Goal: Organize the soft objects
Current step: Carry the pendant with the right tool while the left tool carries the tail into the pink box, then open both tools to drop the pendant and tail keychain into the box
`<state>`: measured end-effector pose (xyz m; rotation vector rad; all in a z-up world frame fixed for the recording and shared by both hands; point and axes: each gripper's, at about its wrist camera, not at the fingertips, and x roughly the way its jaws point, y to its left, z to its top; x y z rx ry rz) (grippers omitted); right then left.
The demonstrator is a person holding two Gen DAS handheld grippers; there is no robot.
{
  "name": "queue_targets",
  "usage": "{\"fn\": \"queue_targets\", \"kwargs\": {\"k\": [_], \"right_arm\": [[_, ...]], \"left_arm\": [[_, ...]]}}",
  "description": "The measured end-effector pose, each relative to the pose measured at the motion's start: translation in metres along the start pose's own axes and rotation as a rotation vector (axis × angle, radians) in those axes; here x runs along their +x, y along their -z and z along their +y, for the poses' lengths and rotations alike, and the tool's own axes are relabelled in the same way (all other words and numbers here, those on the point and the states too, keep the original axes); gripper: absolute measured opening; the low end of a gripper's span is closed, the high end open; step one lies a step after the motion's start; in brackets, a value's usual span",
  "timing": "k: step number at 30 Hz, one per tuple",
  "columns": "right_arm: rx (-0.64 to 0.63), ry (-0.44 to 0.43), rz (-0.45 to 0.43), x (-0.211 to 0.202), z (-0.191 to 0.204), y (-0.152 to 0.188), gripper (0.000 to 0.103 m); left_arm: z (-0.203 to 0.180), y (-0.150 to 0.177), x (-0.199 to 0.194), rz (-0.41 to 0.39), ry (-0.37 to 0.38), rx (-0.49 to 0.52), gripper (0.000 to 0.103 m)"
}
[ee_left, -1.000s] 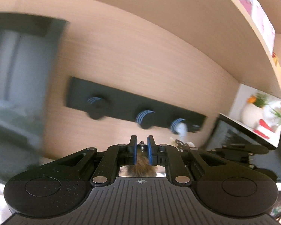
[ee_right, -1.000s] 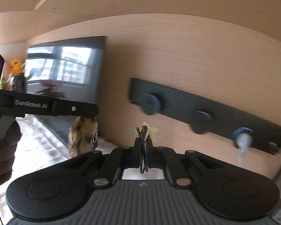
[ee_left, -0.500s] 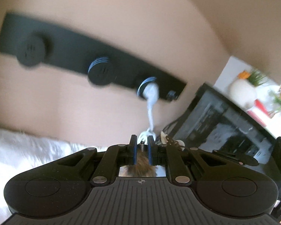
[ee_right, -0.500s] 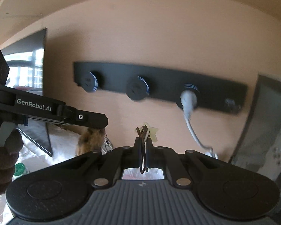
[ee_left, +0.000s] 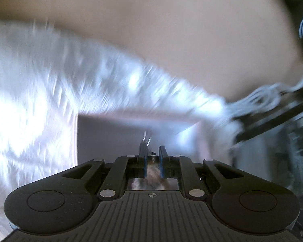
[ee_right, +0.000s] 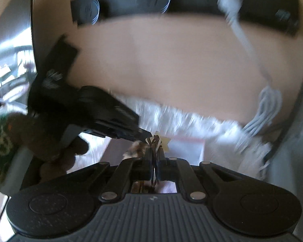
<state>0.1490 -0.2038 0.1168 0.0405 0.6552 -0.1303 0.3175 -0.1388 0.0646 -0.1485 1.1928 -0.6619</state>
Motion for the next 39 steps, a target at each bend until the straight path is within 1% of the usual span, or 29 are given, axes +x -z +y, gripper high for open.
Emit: {"fn": "queue_targets", "kwargs": {"k": [2, 3, 4, 6, 10, 13, 16, 19, 22, 24, 25, 26, 28, 30, 32, 36, 39], "right_arm": [[-0.001, -0.004, 0.049, 0.022, 0.0, 0.008, 0.004], [0.01, -0.003, 0.077, 0.034, -0.001, 0.011, 0.004], [0.029, -0.003, 0.109, 0.046, -0.004, 0.016, 0.004], [0.062, 0.006, 0.162, 0.069, -0.01, 0.025, 0.004], [0.117, 0.002, 0.18, 0.087, -0.022, 0.025, 0.004], [0.074, 0.015, 0.176, 0.09, -0.019, 0.024, 0.004], [0.039, 0.019, 0.175, 0.09, -0.014, 0.026, 0.004], [0.025, 0.026, 0.174, 0.088, -0.012, 0.025, 0.004], [0.005, 0.035, 0.161, 0.083, -0.009, 0.027, 0.006], [-0.033, 0.035, 0.136, 0.071, -0.003, 0.029, 0.013], [-0.062, 0.035, 0.107, 0.062, 0.0, 0.03, 0.022], [-0.087, 0.042, 0.071, 0.055, 0.0, 0.03, 0.036], [-0.117, 0.054, 0.0, 0.033, 0.003, 0.031, 0.053], [-0.115, 0.053, -0.035, 0.018, 0.004, 0.032, 0.054], [-0.124, 0.067, -0.03, 0.012, 0.005, 0.034, 0.054], [-0.145, 0.119, 0.012, 0.015, 0.008, 0.046, 0.054], [-0.135, 0.13, 0.07, 0.032, 0.004, 0.054, 0.054]], "left_arm": [[0.008, 0.004, 0.018, 0.086, -0.029, -0.013, 0.015], [0.011, 0.006, 0.024, 0.109, -0.042, -0.015, 0.017], [0.012, 0.009, 0.029, 0.115, -0.05, -0.005, 0.018], [0.012, 0.011, 0.031, 0.091, -0.051, 0.03, 0.02], [0.005, 0.011, 0.028, 0.034, -0.077, 0.095, 0.02], [0.005, 0.009, 0.016, -0.022, -0.059, 0.101, 0.02], [0.0, 0.006, 0.0, -0.064, -0.063, 0.095, 0.02], [-0.007, 0.01, -0.022, -0.125, -0.081, 0.138, 0.02], [-0.011, 0.018, -0.04, -0.159, -0.088, 0.166, 0.02], [-0.009, 0.025, -0.049, -0.165, -0.086, 0.165, 0.02], [-0.008, 0.028, -0.051, -0.167, -0.085, 0.159, 0.02], [-0.006, 0.031, -0.053, -0.169, -0.085, 0.149, 0.02], [-0.002, 0.035, -0.052, -0.164, -0.08, 0.132, 0.02], [0.001, 0.038, -0.047, -0.133, -0.068, 0.119, 0.02], [0.0, 0.042, -0.036, -0.093, -0.069, 0.12, 0.02], [0.0, 0.05, -0.017, -0.041, -0.079, 0.136, 0.02], [0.002, 0.05, -0.003, -0.021, -0.103, 0.142, 0.02]]}}
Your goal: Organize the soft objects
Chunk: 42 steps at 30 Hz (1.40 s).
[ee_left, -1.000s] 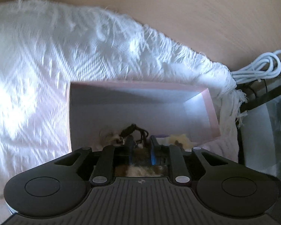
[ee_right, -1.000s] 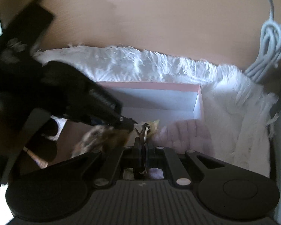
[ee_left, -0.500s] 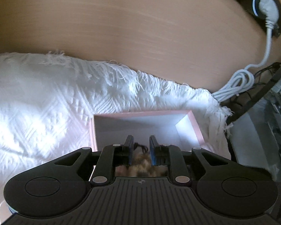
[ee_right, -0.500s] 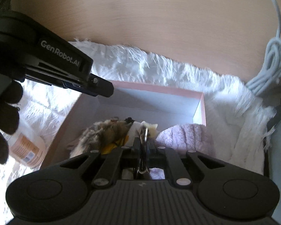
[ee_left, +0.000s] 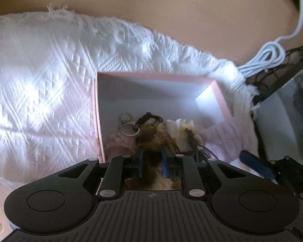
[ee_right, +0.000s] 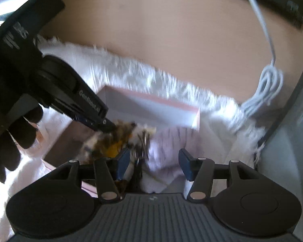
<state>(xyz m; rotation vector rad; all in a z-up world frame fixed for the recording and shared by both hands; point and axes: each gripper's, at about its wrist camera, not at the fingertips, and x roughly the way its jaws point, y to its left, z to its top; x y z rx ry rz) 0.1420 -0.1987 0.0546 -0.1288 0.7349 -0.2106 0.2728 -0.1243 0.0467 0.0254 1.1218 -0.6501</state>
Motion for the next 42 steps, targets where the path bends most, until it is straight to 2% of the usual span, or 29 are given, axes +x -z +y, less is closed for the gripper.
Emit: {"fn": "queue_targets", "kwargs": {"k": [4, 9, 11, 14, 19, 23, 25, 29, 33, 36, 39, 42], "right_arm": [[0.056, -0.026, 0.067, 0.029, -0.006, 0.004, 0.054], [0.093, -0.021, 0.103, 0.042, -0.004, 0.002, 0.054], [0.129, -0.027, 0.102, 0.033, -0.004, 0.001, 0.054], [0.161, -0.018, 0.023, 0.001, -0.004, 0.002, 0.054], [0.145, 0.087, -0.126, -0.047, 0.009, 0.003, 0.06], [0.12, 0.122, -0.15, -0.064, 0.022, 0.006, 0.062], [0.115, 0.129, -0.151, -0.066, 0.025, 0.007, 0.062], [0.104, 0.087, -0.165, -0.069, 0.03, 0.014, 0.062], [-0.002, -0.047, -0.187, -0.071, 0.042, 0.032, 0.062], [-0.078, -0.14, -0.175, -0.07, 0.05, 0.05, 0.064], [-0.14, -0.27, -0.137, -0.067, 0.06, 0.074, 0.067], [-0.163, -0.321, -0.072, -0.056, 0.073, 0.095, 0.068]], "left_arm": [[0.0, -0.006, 0.011, 0.005, -0.02, 0.016, 0.014], [0.003, -0.013, 0.012, -0.006, -0.022, 0.025, 0.014], [0.007, -0.012, -0.003, -0.057, 0.007, 0.021, 0.014], [0.011, -0.007, -0.032, -0.155, 0.038, 0.052, 0.014], [0.021, 0.01, -0.078, -0.341, 0.052, 0.096, 0.014], [0.03, 0.037, -0.105, -0.432, 0.048, 0.116, 0.014], [0.03, 0.059, -0.12, -0.494, 0.012, 0.13, 0.014], [0.031, 0.12, -0.143, -0.587, -0.077, 0.077, 0.014], [0.021, 0.186, -0.144, -0.654, -0.242, -0.006, 0.015], [0.016, 0.235, -0.141, -0.651, -0.345, -0.162, 0.015], [0.003, 0.28, -0.129, -0.622, -0.478, -0.258, 0.015], [-0.002, 0.301, -0.115, -0.565, -0.533, -0.349, 0.015]]}}
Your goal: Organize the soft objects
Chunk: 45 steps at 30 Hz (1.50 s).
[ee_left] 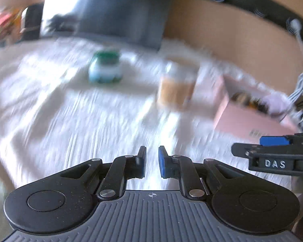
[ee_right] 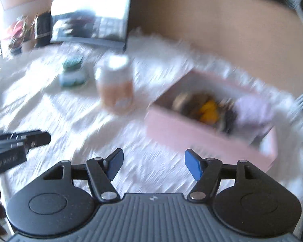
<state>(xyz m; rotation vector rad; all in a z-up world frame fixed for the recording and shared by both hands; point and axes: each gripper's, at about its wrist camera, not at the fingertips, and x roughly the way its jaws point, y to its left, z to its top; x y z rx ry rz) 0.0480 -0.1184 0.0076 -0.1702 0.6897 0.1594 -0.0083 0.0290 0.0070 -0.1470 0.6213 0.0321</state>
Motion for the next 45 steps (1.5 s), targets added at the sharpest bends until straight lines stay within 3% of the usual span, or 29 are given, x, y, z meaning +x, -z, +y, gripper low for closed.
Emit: {"fn": "queue_targets", "kwargs": {"k": [3, 4, 7, 9, 11, 12, 16, 21, 26, 45], "right_arm": [[-0.017, -0.043, 0.06, 0.016, 0.008, 0.014, 0.068], [-0.022, -0.05, 0.079, 0.021, 0.01, 0.019, 0.068], [-0.003, -0.033, 0.042, 0.023, 0.014, 0.03, 0.075], [0.008, -0.023, 0.026, 0.023, 0.015, 0.033, 0.082], [0.033, 0.015, 0.025, 0.023, 0.011, 0.035, 0.1], [0.058, 0.025, 0.038, 0.026, 0.006, 0.035, 0.103], [0.069, 0.025, 0.041, 0.023, 0.001, 0.035, 0.103], [0.021, -0.078, 0.024, 0.021, 0.005, 0.037, 0.103], [0.008, -0.042, 0.015, 0.025, 0.01, 0.035, 0.103], [0.009, -0.042, -0.005, 0.025, 0.01, 0.038, 0.103]], "left_arm": [[-0.006, 0.019, 0.003, 0.047, -0.037, -0.035, 0.015], [-0.01, 0.023, 0.002, 0.026, -0.054, -0.029, 0.015], [-0.014, 0.032, -0.002, -0.003, -0.091, -0.015, 0.015], [-0.015, 0.034, -0.001, -0.02, -0.108, -0.052, 0.015], [-0.018, 0.036, 0.001, -0.032, -0.124, -0.075, 0.015], [-0.021, 0.038, 0.0, -0.036, -0.133, -0.072, 0.015], [-0.03, 0.041, 0.0, -0.054, -0.172, -0.011, 0.015], [-0.033, 0.042, 0.003, -0.062, -0.187, 0.017, 0.015], [-0.032, 0.042, 0.003, -0.064, -0.185, 0.021, 0.015], [-0.029, 0.041, 0.002, -0.052, -0.169, -0.007, 0.015]]}}
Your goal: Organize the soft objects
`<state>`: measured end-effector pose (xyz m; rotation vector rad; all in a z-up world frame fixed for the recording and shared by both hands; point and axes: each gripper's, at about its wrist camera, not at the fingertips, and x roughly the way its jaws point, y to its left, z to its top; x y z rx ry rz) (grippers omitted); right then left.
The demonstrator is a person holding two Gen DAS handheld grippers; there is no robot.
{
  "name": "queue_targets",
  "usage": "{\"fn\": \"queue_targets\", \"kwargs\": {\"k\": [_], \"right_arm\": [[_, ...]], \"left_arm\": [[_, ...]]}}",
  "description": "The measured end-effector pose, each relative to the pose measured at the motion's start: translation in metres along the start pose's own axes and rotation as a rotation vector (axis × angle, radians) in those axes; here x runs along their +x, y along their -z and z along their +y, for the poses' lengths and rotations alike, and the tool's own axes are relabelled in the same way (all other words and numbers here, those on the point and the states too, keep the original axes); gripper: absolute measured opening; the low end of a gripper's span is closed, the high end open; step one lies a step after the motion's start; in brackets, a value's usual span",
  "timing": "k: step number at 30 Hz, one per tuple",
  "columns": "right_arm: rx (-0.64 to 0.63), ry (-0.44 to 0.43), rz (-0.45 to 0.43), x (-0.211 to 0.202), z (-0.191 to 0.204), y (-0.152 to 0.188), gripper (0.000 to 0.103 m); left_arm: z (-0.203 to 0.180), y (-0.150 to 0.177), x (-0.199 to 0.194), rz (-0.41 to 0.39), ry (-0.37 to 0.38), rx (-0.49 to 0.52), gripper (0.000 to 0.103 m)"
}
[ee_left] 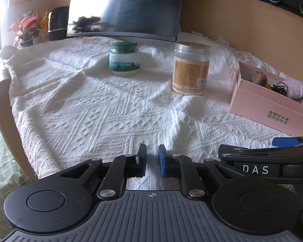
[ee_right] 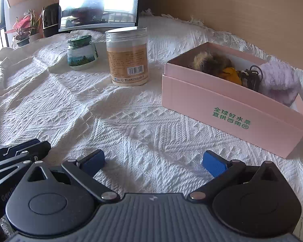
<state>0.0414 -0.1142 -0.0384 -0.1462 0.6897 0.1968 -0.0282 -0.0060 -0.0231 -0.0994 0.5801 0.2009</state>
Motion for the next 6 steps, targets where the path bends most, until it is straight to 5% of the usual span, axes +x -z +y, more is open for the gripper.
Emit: {"fn": "queue_targets", "kwargs": {"k": [6], "right_arm": [[0.0, 0.0, 0.0, 0.0001, 0.0, 0.0, 0.103]], "left_arm": [[-0.0002, 0.0, -0.0004, 0.0, 0.001, 0.001, 0.015]]}}
